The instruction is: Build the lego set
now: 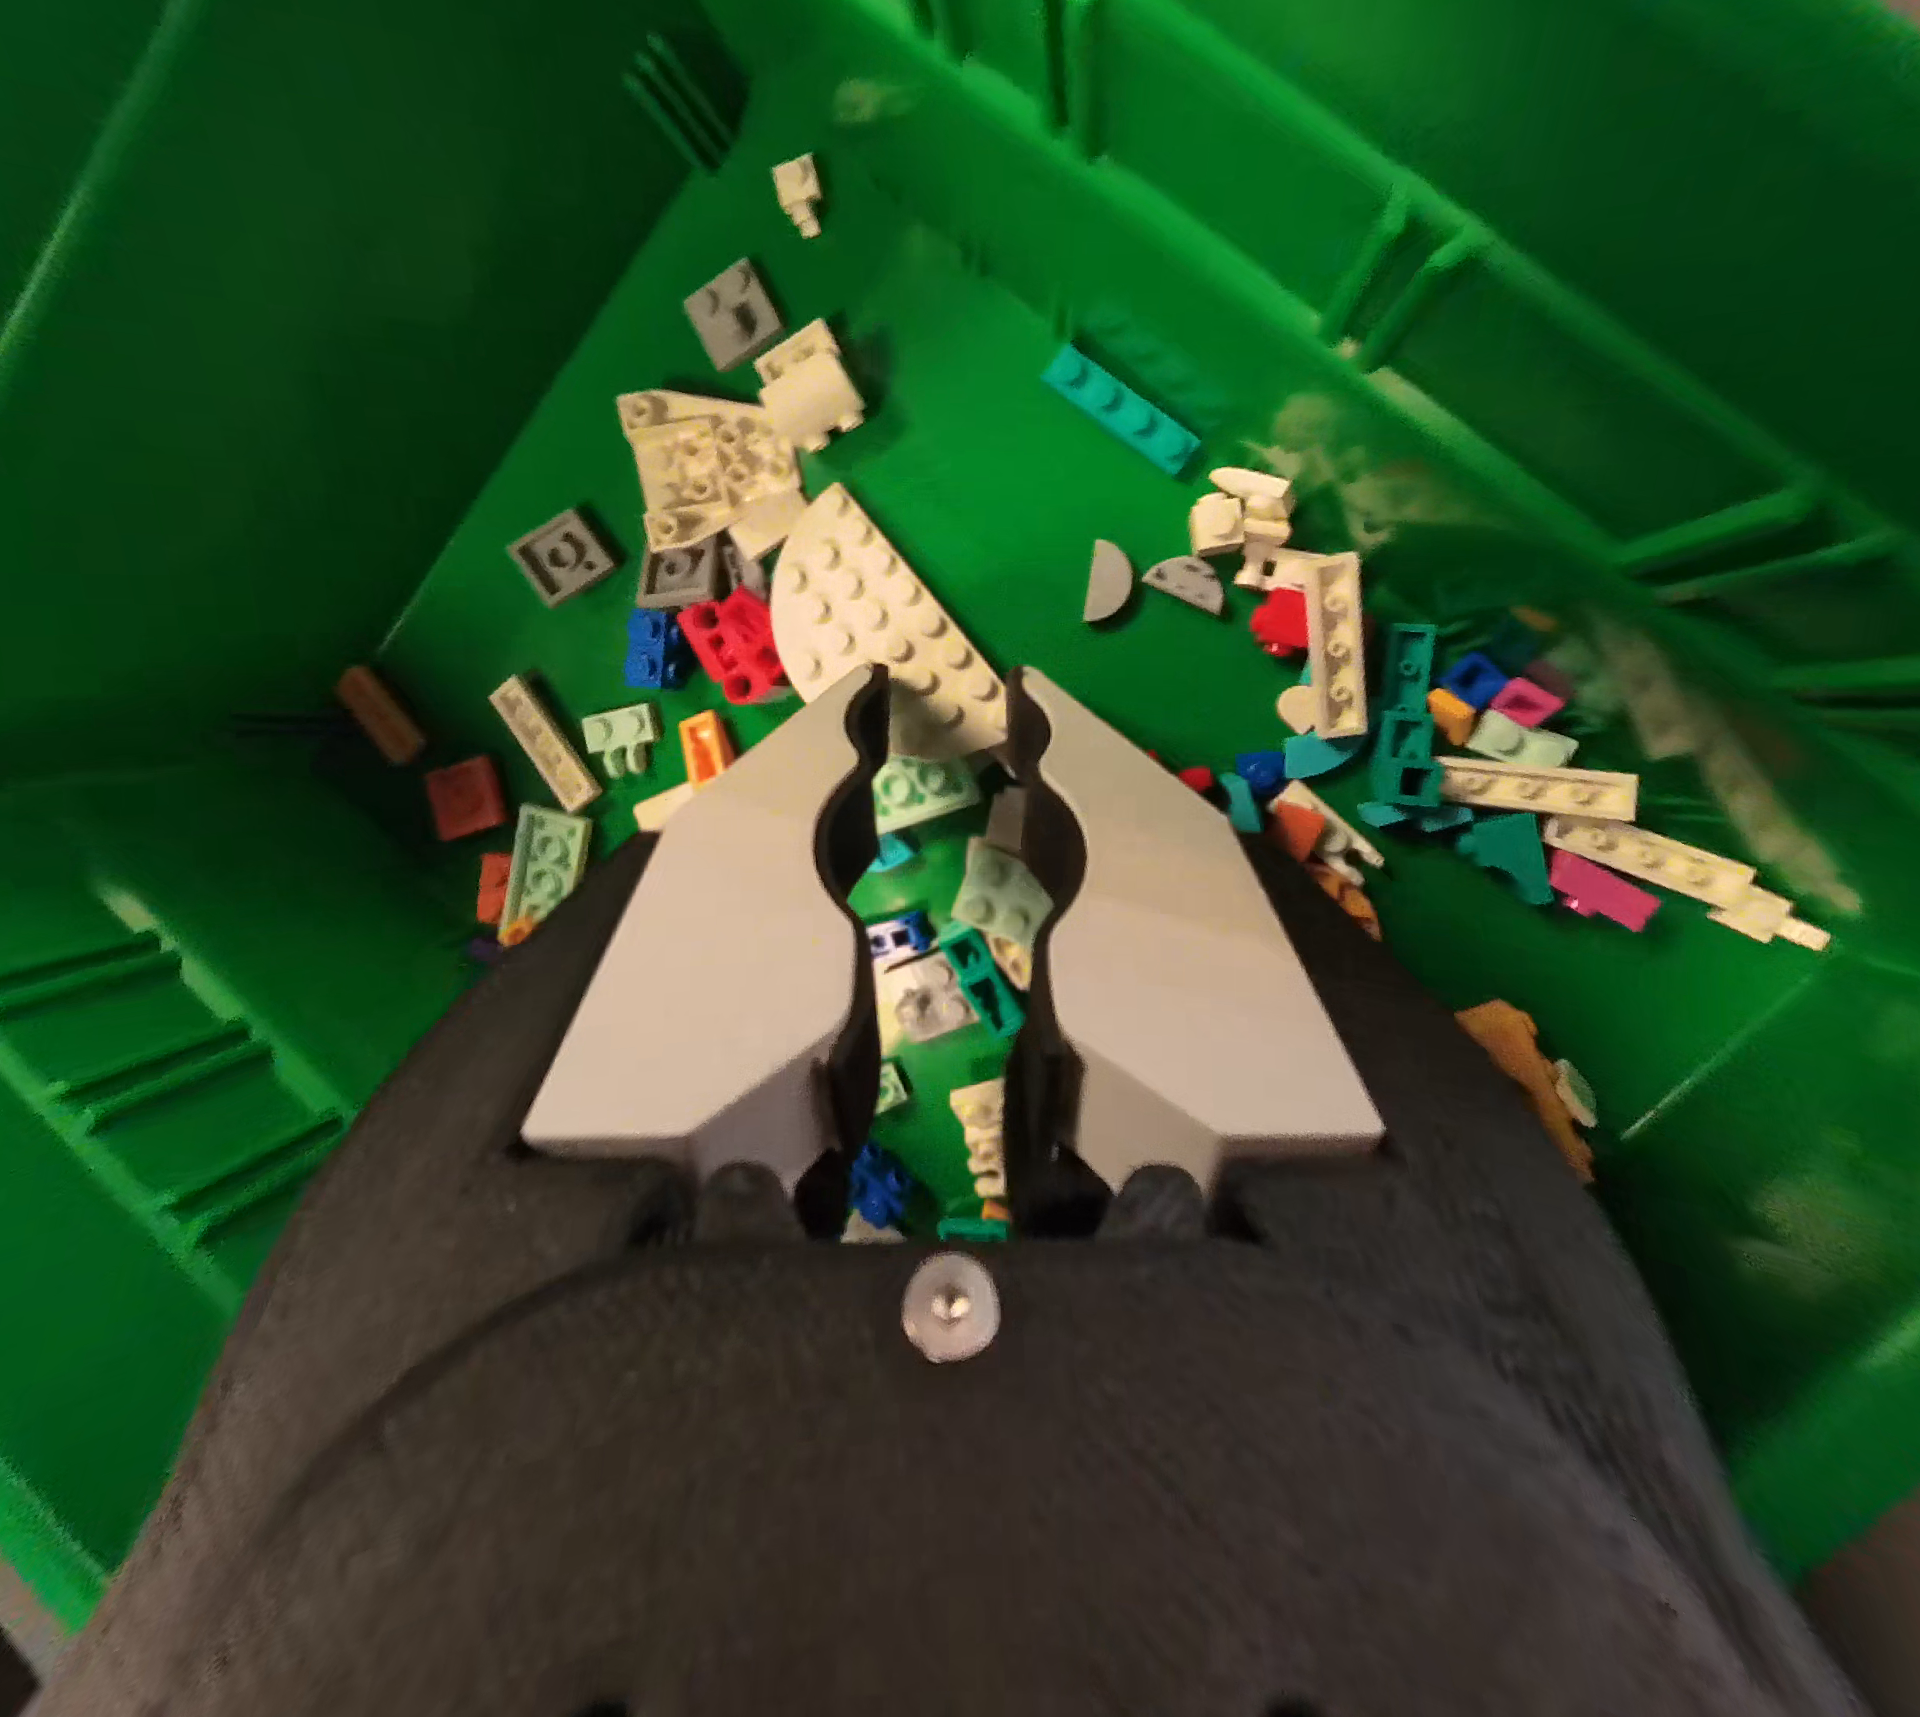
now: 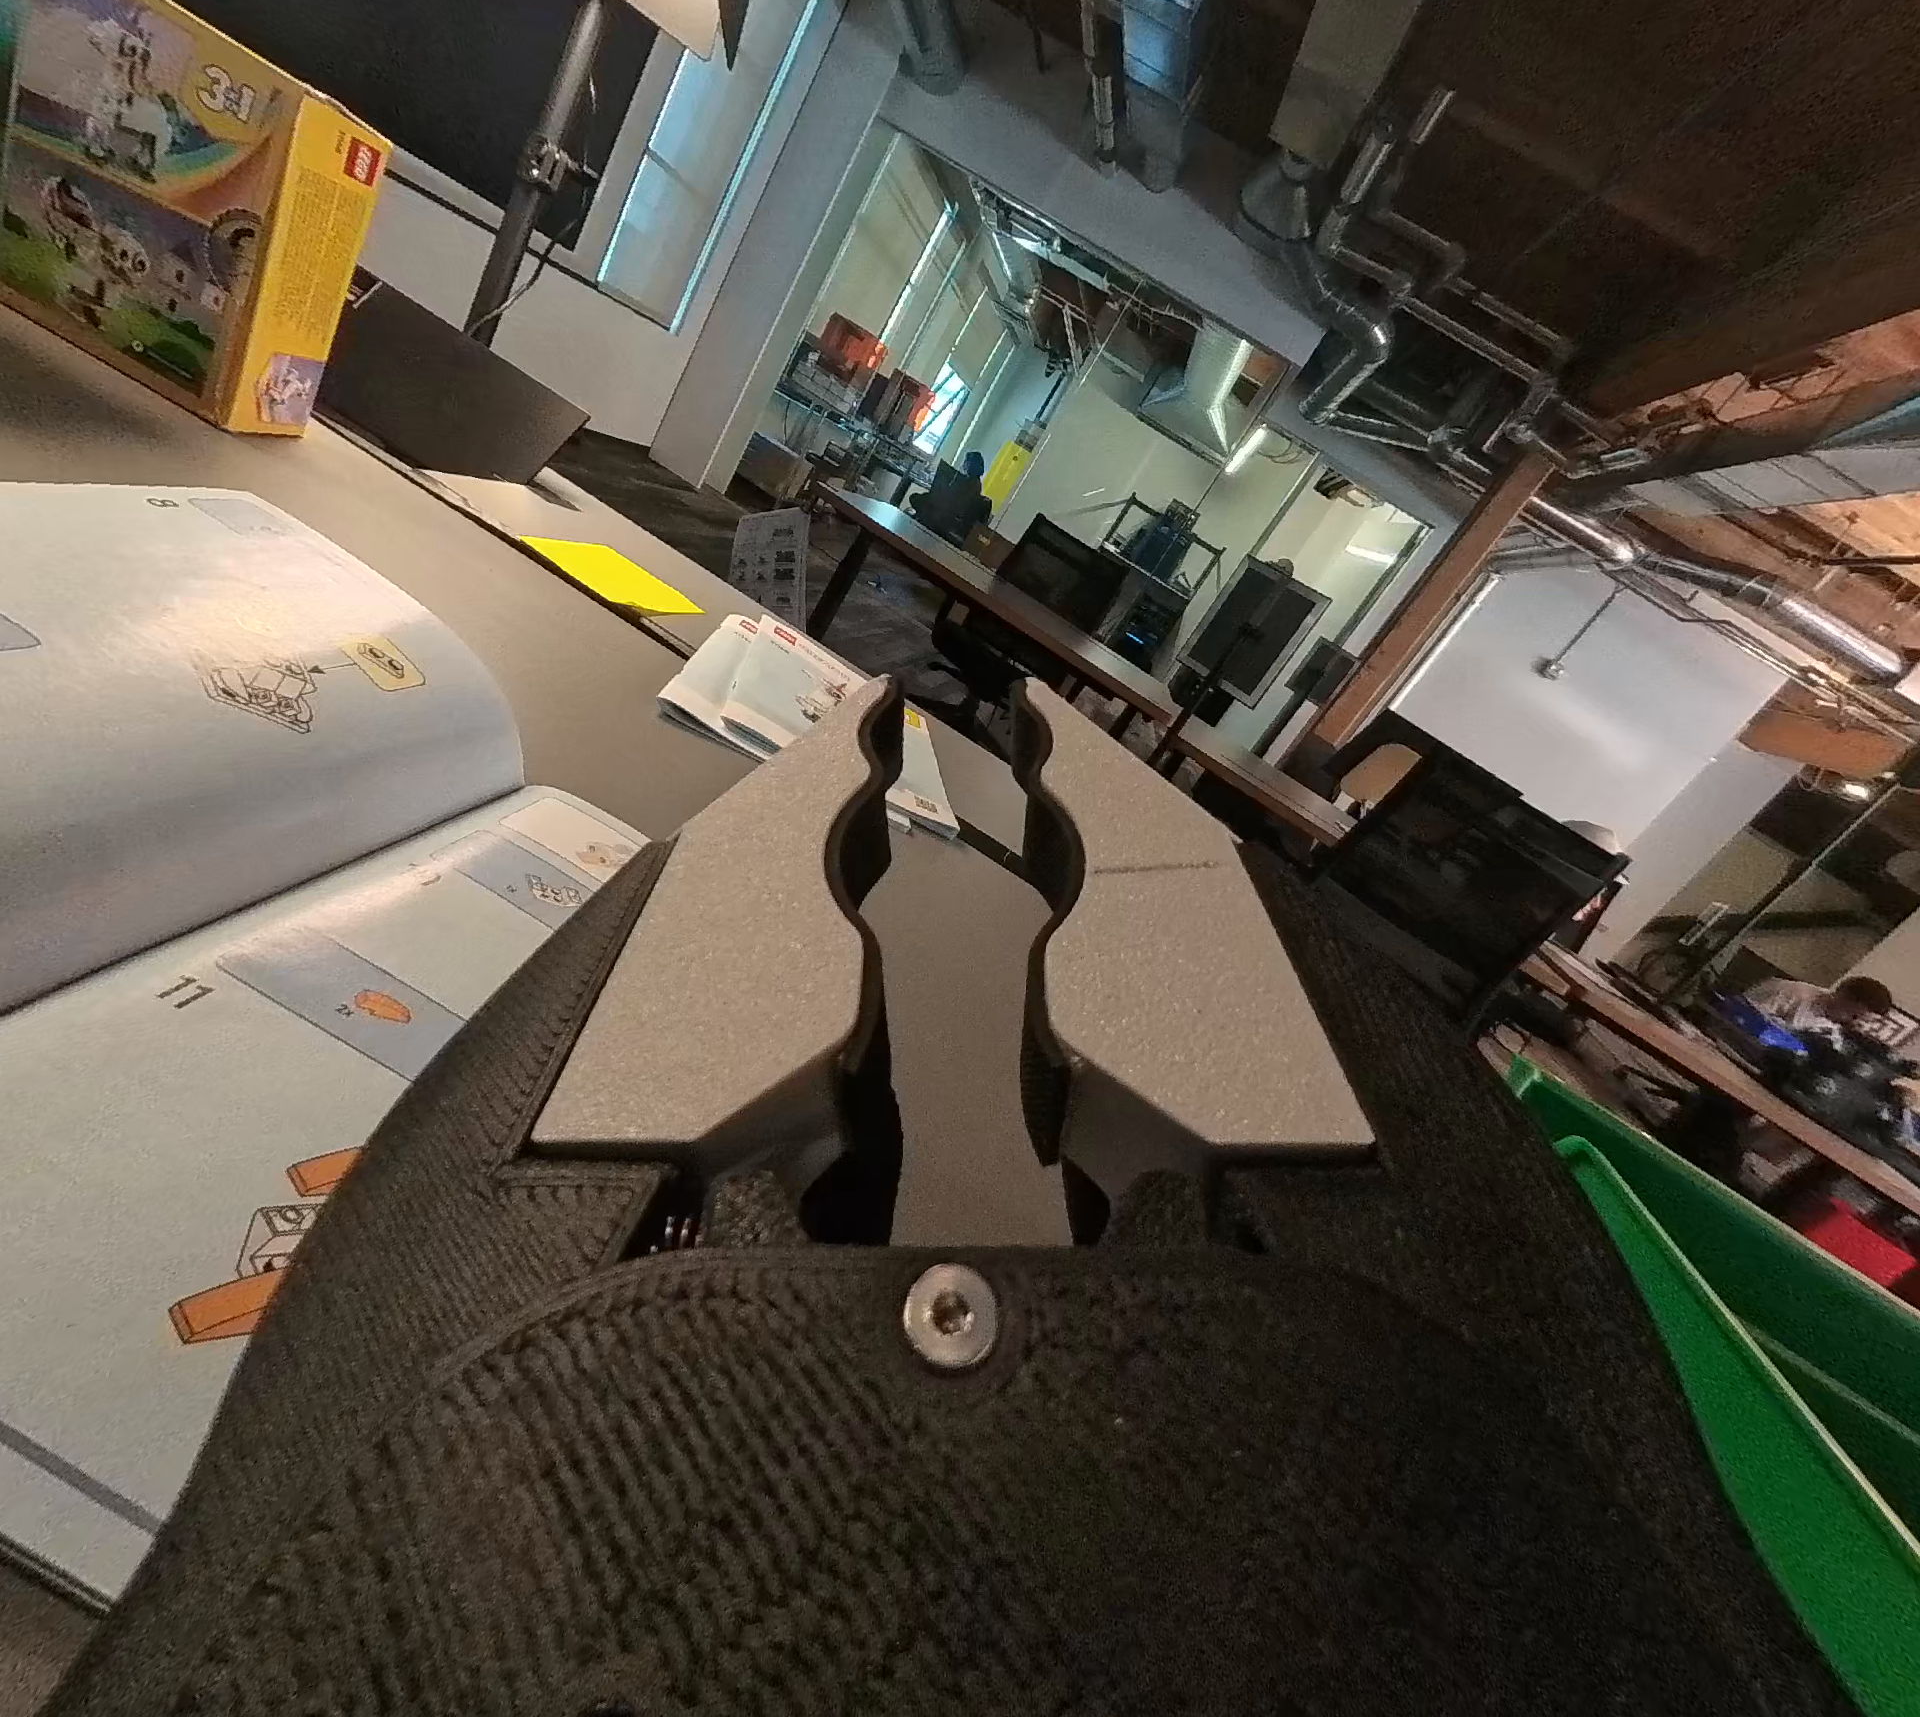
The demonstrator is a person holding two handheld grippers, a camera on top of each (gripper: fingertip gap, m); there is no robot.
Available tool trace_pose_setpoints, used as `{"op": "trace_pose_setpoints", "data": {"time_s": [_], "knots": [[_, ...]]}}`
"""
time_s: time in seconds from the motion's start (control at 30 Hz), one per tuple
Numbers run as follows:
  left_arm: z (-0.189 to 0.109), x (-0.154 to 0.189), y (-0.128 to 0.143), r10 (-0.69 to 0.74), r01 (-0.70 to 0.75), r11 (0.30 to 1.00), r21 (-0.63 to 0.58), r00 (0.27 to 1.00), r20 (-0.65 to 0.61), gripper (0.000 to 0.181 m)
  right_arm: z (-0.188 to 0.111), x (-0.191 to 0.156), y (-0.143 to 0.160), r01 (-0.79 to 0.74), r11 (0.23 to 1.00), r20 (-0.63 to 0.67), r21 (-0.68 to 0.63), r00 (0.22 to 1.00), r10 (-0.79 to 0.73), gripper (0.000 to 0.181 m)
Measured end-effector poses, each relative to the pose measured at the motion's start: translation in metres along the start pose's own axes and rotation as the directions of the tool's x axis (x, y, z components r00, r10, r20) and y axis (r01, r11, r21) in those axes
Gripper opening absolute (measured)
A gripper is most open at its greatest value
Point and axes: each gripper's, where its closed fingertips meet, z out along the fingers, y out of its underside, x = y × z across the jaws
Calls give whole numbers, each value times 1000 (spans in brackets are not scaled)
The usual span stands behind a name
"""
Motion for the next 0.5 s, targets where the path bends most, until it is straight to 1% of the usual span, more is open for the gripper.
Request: {"op": "trace_pose_setpoints", "data": {"time_s": [0.1,0.2,0.23,0.27,0.4,0.5], "knots": [[-7,-5,-1,-62,62,998,27,998,-11,19,0,0,0,-1,1000,1,2,1000,1,18],[-20,-12,0,-81,81,996,35,997,16,17,0,0,0,-2,1000,2,3,1000,2,18],[-25,-16,2,-95,95,995,18,995,40,12,0,0,0,-2,1000,4,3,1000,2,18],[-28,-19,5,-116,116,993,-4,992,58,13,0,-1,-1,-2,1000,5,4,1000,2,18],[-43,-13,11,-167,167,985,-42,986,12,18,0,-1,-1,-2,1000,7,4,1000,2,18],[-54,-10,19,-159,159,984,-81,987,5,22,0,-1,-1,-1,1000,8,4,1000,1,18]]}}
